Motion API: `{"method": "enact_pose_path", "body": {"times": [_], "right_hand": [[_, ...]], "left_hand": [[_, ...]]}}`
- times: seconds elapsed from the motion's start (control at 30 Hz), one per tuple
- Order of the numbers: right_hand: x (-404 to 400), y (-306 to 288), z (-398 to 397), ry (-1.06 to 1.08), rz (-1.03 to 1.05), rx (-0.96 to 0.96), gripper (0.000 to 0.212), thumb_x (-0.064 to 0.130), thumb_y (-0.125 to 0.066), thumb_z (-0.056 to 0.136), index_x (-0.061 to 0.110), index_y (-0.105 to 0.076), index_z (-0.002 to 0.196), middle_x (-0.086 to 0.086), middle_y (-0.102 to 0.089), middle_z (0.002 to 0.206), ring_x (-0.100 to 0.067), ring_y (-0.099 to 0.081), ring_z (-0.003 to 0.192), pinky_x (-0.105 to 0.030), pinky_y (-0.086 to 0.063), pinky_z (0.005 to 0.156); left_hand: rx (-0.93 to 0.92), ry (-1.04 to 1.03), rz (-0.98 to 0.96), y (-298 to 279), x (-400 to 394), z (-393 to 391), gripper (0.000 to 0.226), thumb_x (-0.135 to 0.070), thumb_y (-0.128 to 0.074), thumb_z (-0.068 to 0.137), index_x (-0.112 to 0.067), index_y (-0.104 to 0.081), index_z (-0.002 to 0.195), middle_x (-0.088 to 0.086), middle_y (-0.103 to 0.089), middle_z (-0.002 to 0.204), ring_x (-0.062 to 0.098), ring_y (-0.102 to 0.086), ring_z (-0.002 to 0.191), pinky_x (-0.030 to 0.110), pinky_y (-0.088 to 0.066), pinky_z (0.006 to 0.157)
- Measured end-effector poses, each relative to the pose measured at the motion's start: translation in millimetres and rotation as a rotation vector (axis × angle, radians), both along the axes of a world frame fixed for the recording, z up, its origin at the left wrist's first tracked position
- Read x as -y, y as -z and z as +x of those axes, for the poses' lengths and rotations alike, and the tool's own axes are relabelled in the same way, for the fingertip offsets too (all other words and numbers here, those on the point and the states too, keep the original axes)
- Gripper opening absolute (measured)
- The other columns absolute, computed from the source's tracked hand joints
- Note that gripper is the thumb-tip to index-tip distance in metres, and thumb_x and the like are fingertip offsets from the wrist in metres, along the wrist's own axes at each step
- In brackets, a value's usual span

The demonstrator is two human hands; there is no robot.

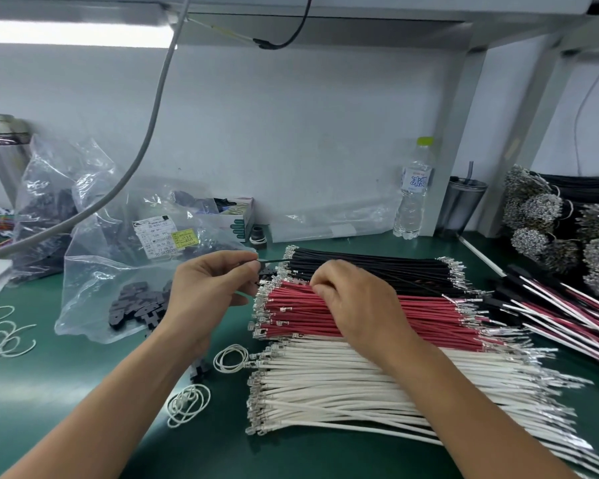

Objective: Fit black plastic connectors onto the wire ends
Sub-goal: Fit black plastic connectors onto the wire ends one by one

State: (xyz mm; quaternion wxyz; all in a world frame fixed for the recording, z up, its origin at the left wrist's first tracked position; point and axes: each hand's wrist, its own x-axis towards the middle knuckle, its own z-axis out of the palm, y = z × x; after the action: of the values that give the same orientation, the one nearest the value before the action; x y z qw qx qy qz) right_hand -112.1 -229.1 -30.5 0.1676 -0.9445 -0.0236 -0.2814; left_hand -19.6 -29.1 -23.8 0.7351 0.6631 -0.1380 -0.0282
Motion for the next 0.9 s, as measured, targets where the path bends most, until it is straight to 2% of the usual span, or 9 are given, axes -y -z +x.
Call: {"method": "enact_pose_path", "body": {"times": [0.07,0.13,0.23,0.33,0.47,0.67,0.8,0.9], "right_hand": [[5.0,-5.4,-3.5,-0.067,0.252,0.025,0.009,0.025,-0.058,0.1,0.032,-0.064,0.102,0.021,-0.061,0.095,0.001,-0.058,0.09,-0.015,-0.044,0.076],[5.0,-9.1,-8.8,-0.138,0.347,0.082,0.013,0.018,-0.068,0.095,0.029,-0.071,0.101,0.02,-0.061,0.091,0.0,-0.06,0.091,-0.01,-0.042,0.076],[1.8,-11.0,-13.2,-0.198,0.329,0.15,0.013,0.014,-0.074,0.09,0.022,-0.077,0.098,0.013,-0.061,0.087,-0.007,-0.062,0.089,-0.012,-0.044,0.077],[0.1,-10.2,-13.6,-0.205,0.328,0.173,0.011,0.015,-0.073,0.09,0.02,-0.078,0.099,0.008,-0.061,0.088,-0.011,-0.062,0.086,-0.022,-0.049,0.076],[-2.9,-9.9,-14.9,-0.184,0.286,0.185,0.011,0.02,-0.071,0.092,0.022,-0.079,0.099,0.012,-0.06,0.087,-0.009,-0.061,0.085,-0.028,-0.051,0.075],[-4.4,-10.0,-17.8,-0.167,0.2,0.234,0.011,0.02,-0.071,0.092,0.02,-0.079,0.099,0.013,-0.056,0.085,-0.009,-0.058,0.079,-0.027,-0.05,0.07],[-7.3,-11.3,-19.9,-0.147,0.07,0.337,0.01,0.018,-0.072,0.092,0.015,-0.079,0.098,0.006,-0.058,0.084,-0.011,-0.057,0.075,-0.032,-0.052,0.065],[-8.4,-12.2,-20.7,-0.147,0.022,0.391,0.01,0.018,-0.073,0.091,0.013,-0.079,0.097,0.005,-0.058,0.083,-0.011,-0.057,0.075,-0.027,-0.051,0.065]], "left_hand": [[-0.039,0.112,-0.041,-2.9,-1.4,-1.9,0.017,-0.019,-0.084,0.074,-0.014,-0.083,0.091,0.015,-0.077,0.083,0.018,-0.07,0.062,0.025,-0.059,0.057],[-0.082,0.236,-0.056,-3.6,-0.6,-5.2,0.034,-0.026,-0.085,0.066,-0.008,-0.082,0.095,0.018,-0.075,0.085,0.02,-0.07,0.063,0.027,-0.059,0.058],[-0.128,0.344,-0.071,-2.2,3.3,-9.2,0.045,-0.029,-0.086,0.063,-0.002,-0.08,0.098,0.019,-0.074,0.084,0.021,-0.069,0.063,0.027,-0.06,0.059],[-0.154,0.393,-0.107,-0.8,4.8,-9.3,0.04,-0.026,-0.083,0.067,0.0,-0.079,0.098,0.017,-0.073,0.082,0.02,-0.067,0.062,0.026,-0.058,0.058],[-0.172,0.437,-0.12,-0.6,3.9,-9.2,0.037,-0.025,-0.082,0.071,0.001,-0.079,0.099,0.016,-0.072,0.081,0.018,-0.067,0.062,0.025,-0.058,0.058],[-0.205,0.456,-0.121,-1.6,4.0,-10.0,0.033,-0.022,-0.08,0.074,-0.001,-0.08,0.098,0.016,-0.073,0.081,0.018,-0.068,0.06,0.025,-0.059,0.058],[-0.216,0.477,-0.135,-1.8,2.9,-9.9,0.028,-0.02,-0.078,0.076,-0.002,-0.08,0.097,0.016,-0.073,0.082,0.017,-0.068,0.061,0.025,-0.059,0.059],[-0.218,0.49,-0.149,-1.8,1.5,-8.4,0.024,-0.018,-0.075,0.08,-0.002,-0.08,0.097,0.015,-0.073,0.081,0.017,-0.068,0.061,0.025,-0.059,0.059]]}}
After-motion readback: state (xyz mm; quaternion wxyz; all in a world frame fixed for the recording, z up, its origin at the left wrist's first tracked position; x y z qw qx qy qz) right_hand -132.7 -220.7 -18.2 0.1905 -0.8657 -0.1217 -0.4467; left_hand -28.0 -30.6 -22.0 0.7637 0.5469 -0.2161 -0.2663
